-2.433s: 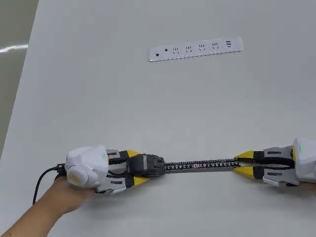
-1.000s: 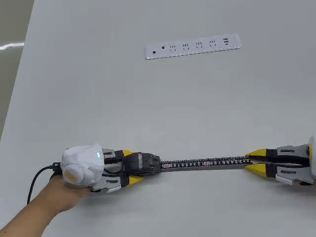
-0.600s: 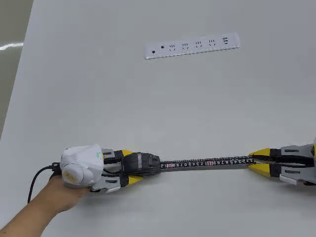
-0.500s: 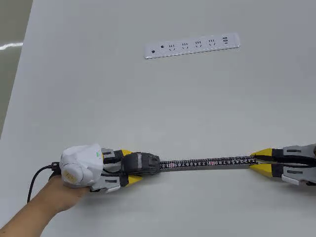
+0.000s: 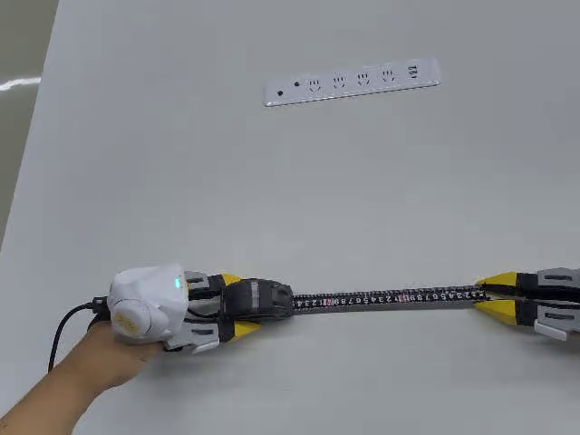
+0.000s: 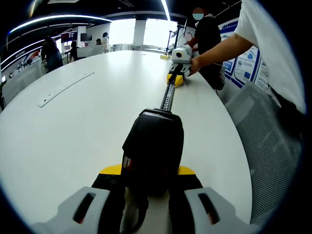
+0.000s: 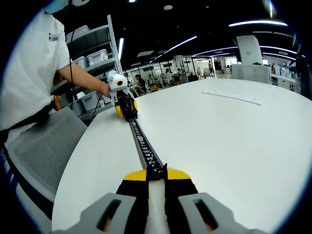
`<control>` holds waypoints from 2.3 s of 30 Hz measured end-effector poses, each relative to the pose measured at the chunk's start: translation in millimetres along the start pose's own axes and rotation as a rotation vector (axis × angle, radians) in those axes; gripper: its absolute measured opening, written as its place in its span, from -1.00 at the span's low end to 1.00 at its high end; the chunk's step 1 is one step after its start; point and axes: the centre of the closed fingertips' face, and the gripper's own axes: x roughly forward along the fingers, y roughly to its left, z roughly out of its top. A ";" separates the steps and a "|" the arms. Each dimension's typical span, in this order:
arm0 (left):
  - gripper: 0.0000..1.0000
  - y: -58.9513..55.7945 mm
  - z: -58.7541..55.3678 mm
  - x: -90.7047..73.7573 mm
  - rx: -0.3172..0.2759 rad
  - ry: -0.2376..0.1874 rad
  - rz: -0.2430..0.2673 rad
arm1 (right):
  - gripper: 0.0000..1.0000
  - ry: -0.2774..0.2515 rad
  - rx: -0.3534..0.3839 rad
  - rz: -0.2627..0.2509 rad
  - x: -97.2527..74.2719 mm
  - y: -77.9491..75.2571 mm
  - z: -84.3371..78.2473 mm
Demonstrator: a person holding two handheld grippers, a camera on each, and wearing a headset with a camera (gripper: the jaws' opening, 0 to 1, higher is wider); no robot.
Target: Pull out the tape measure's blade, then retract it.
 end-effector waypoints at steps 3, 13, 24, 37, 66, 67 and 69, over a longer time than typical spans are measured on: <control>-0.39 -0.1 -0.1 -0.2 0.001 0.002 0.000 | -0.81 0.002 0.000 0.000 0.9 0.5 0.3; -0.38 -0.6 0.7 0.2 0.003 -0.006 -0.003 | -0.78 0.004 -0.001 -0.009 3.3 -1.3 0.3; -0.38 -0.2 1.4 0.6 0.002 -0.016 0.005 | -0.75 -0.001 -0.002 -0.021 2.8 -3.6 2.2; -0.37 1.1 0.2 1.1 -0.011 -0.010 0.013 | -0.73 0.001 0.022 -0.049 1.1 -5.1 1.9; 0.09 2.0 6.7 -3.9 -0.099 -0.005 0.070 | -0.38 0.000 0.059 -0.107 5.4 3.5 3.3; 0.10 1.7 6.9 -4.4 -0.102 -0.007 0.073 | -0.37 0.000 0.060 -0.111 5.2 3.5 3.5; 0.11 1.7 6.5 -5.3 -0.111 -0.009 0.078 | -0.34 0.002 0.060 -0.121 4.9 3.2 4.2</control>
